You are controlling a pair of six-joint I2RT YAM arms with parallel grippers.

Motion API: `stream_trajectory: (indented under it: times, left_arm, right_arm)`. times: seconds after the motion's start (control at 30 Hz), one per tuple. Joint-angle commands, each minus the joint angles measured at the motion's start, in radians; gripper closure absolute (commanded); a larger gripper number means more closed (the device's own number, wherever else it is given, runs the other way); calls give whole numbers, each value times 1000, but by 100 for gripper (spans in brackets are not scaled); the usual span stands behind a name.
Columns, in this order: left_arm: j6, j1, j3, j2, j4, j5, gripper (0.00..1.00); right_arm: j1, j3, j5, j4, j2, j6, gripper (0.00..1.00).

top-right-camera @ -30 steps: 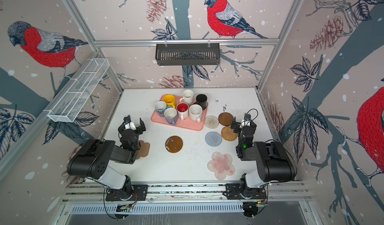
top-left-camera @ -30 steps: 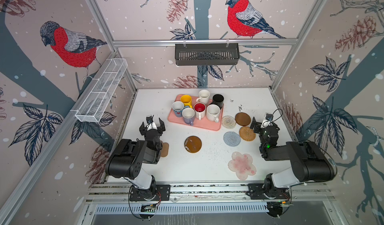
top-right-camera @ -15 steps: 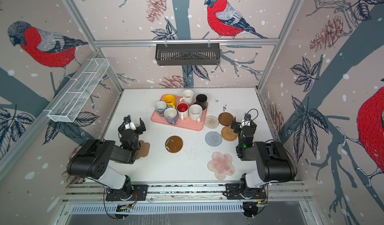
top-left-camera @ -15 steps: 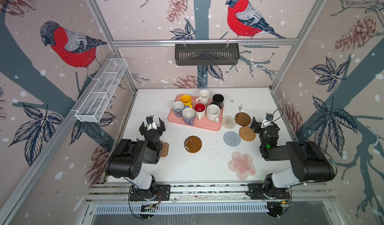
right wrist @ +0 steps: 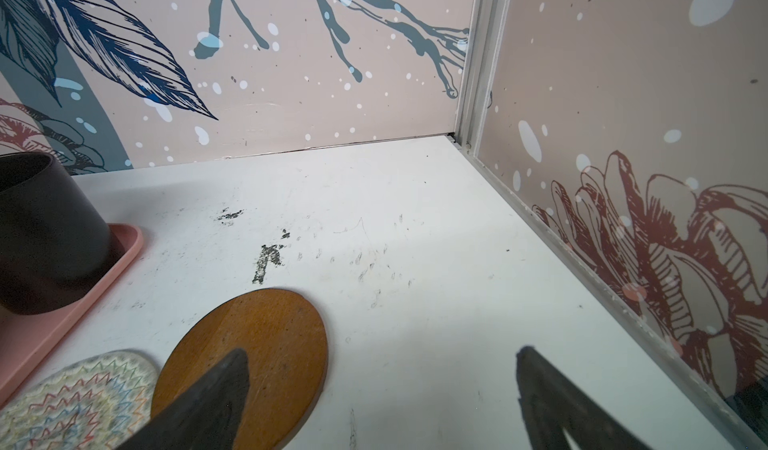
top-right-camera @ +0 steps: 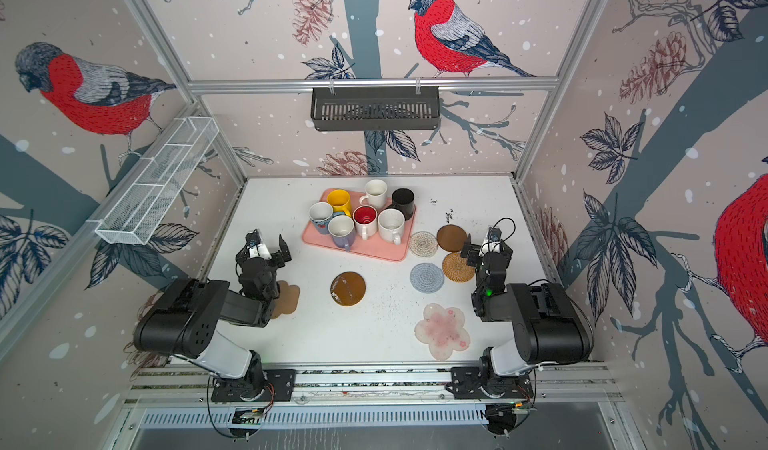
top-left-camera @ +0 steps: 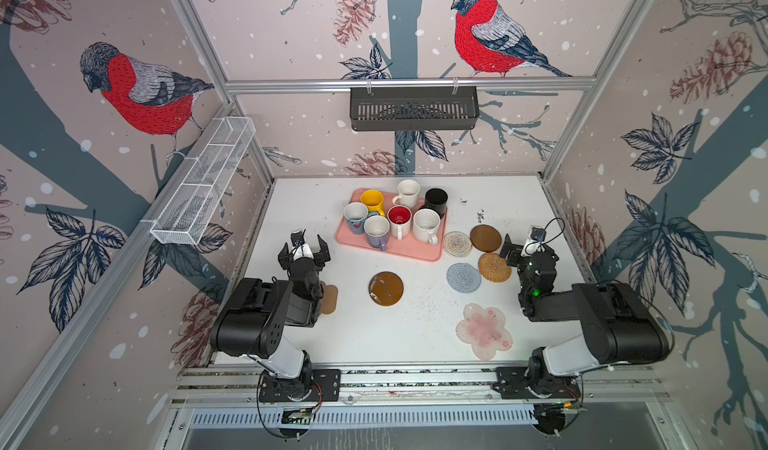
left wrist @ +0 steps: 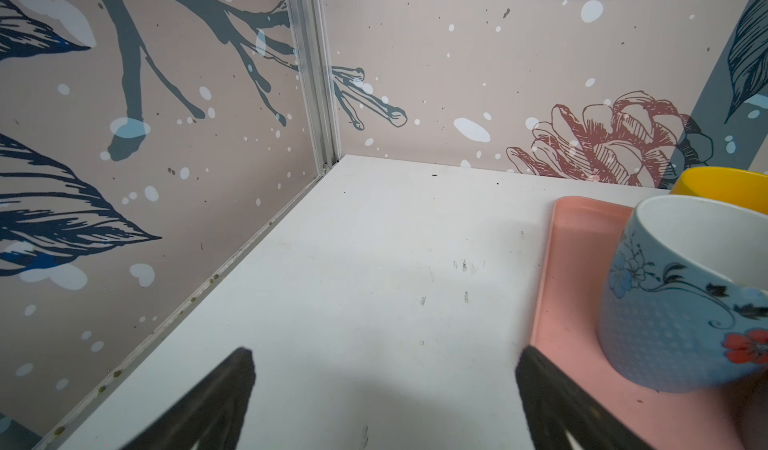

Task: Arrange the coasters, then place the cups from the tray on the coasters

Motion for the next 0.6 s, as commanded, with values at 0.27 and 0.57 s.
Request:
stream_trajectory:
  times: [0.27,0.57]
  left_arm:
    - [58,-73,55,-183,-194,-79,3]
    - [-124,-86,305,-453,-880,-7,2]
  right_arm:
    - [46,66,224,-320,-255,100,1]
    - [51,124,257,-606,-444,333,1]
